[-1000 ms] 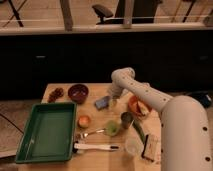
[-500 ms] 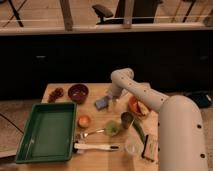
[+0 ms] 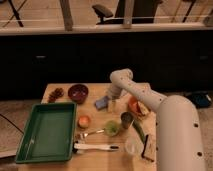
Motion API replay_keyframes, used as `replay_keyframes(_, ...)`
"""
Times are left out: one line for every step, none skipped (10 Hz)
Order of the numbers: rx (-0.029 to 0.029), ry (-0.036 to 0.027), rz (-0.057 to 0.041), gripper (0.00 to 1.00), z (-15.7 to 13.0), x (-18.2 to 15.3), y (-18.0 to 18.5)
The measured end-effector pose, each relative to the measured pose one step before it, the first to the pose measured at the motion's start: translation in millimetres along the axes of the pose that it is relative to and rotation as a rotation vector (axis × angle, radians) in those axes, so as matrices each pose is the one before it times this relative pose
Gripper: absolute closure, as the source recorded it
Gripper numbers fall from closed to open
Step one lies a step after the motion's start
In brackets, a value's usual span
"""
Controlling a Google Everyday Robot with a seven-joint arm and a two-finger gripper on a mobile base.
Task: Wipe tray with sponge
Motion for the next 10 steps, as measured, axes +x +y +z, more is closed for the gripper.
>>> replay_keyframes(-0.00121, -0.00048, -0.00143, 0.2, 0.97, -0.34, 0.25)
replay_keyframes(-0.00054, -0.00041, -0.00002, 0.2, 0.66, 0.21, 0.6)
replay_keyframes(-0.00054, -0.00084, 0.00115, 0.2, 0.54, 0.57, 0.52)
replay_keyframes(-0.00084, -0.0008, 0.00081, 0.21, 0.53, 0.08, 0.19)
replay_keyframes(-0.00095, -0.00071, 0.00009, 0.22, 0.5, -0.21, 0.21)
replay_keyframes(-0.00048, -0.00017, -0.00019, 0.23, 0.08, -0.11, 0.13)
replay_keyframes(-0.00031, -0.00069, 0.00089, 0.26, -0.17, 0.24, 0.18)
replay_keyframes(-0.00003, -0.00005, 0.00025, 0.26, -0.03, 0.15, 0.06)
replay_keyframes(0.00008, 0.00006, -0.00027, 0.27, -0.02, -0.08, -0.04)
replay_keyframes(0.00038, 0.00014, -0.00017, 0.25, -0.04, 0.06, -0.08)
